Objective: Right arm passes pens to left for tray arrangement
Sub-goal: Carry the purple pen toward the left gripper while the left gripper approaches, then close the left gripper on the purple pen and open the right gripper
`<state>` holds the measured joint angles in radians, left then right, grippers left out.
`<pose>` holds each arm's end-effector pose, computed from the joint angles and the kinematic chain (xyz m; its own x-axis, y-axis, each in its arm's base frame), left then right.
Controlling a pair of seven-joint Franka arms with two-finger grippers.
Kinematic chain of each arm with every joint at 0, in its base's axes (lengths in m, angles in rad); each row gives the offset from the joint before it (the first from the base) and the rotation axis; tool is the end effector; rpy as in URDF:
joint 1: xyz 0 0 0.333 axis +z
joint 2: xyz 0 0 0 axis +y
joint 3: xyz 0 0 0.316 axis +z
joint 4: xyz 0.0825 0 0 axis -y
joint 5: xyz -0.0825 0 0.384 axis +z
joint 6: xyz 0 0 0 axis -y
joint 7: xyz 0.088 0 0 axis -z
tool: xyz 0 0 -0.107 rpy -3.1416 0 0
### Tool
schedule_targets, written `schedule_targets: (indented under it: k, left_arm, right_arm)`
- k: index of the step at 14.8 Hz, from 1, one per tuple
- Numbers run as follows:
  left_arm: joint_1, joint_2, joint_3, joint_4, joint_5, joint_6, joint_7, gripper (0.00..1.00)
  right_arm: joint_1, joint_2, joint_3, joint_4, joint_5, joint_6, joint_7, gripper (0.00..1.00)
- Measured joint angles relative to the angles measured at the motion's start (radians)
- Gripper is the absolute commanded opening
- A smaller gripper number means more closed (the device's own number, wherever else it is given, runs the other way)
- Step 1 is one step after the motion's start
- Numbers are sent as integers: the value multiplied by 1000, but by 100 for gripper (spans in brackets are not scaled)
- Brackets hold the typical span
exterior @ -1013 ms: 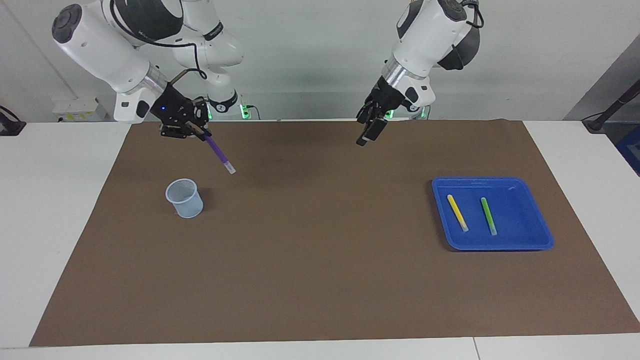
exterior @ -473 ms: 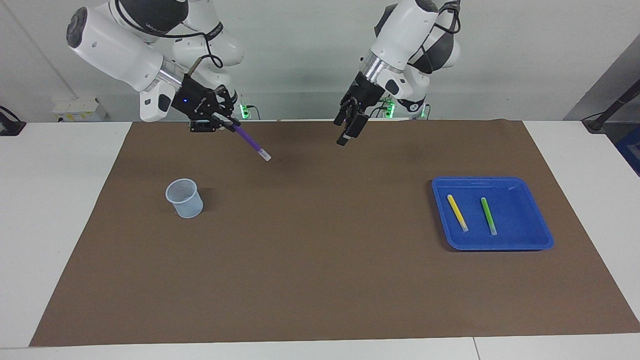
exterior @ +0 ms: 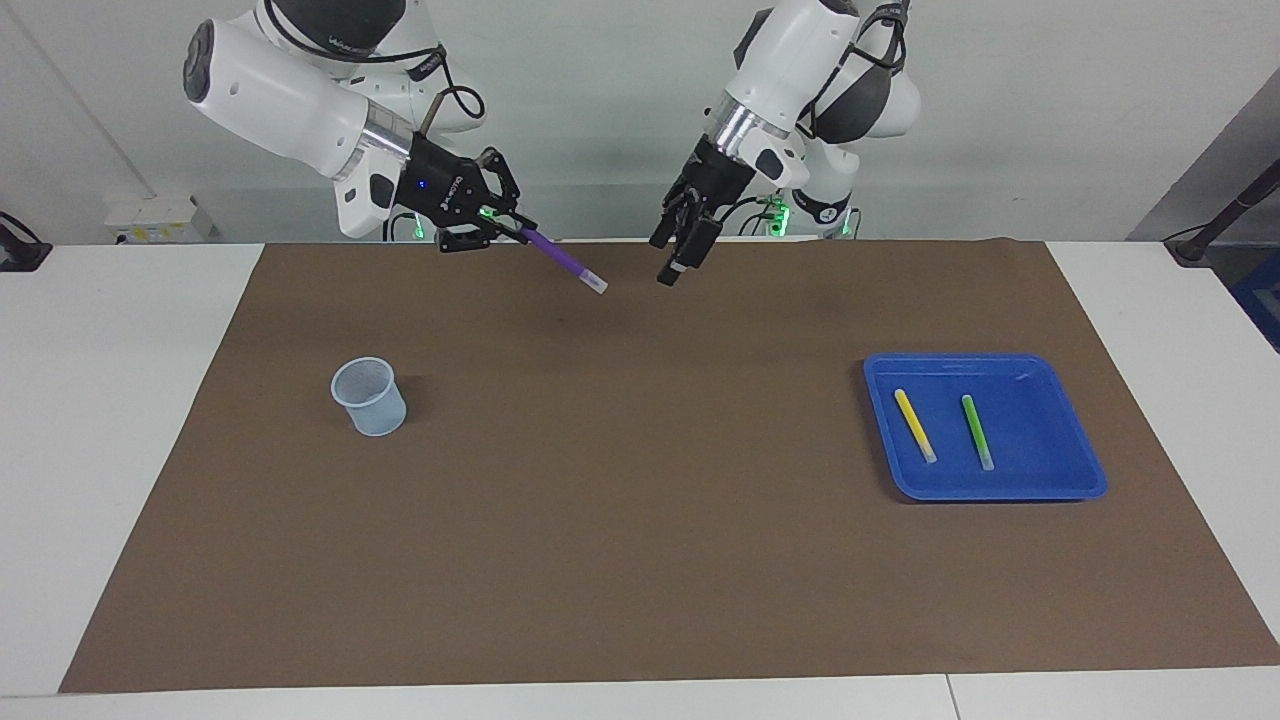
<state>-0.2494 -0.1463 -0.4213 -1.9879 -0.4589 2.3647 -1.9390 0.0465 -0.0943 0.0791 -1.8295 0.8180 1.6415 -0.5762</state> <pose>0.4283 -0.3626 0.5791 0.1345 0.8537 -0.5031 0.9620 0.0093 0.2731 0.5140 0.1406 0.5898 0.8485 0.4409 0.2926 0.5124 -0.5466 -0.6623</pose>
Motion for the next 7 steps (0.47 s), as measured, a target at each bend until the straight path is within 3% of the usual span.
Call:
schedule_targets:
  k: [5, 7]
  left_arm:
    - [-56, 0, 0, 10, 0, 25, -23, 100]
    - [-67, 1, 0, 21, 0, 25, -26, 87]
  right_arm:
    - [1, -2, 76, -33, 66, 111, -21, 0]
    - [1, -2, 94, -41, 84, 134, -22, 0]
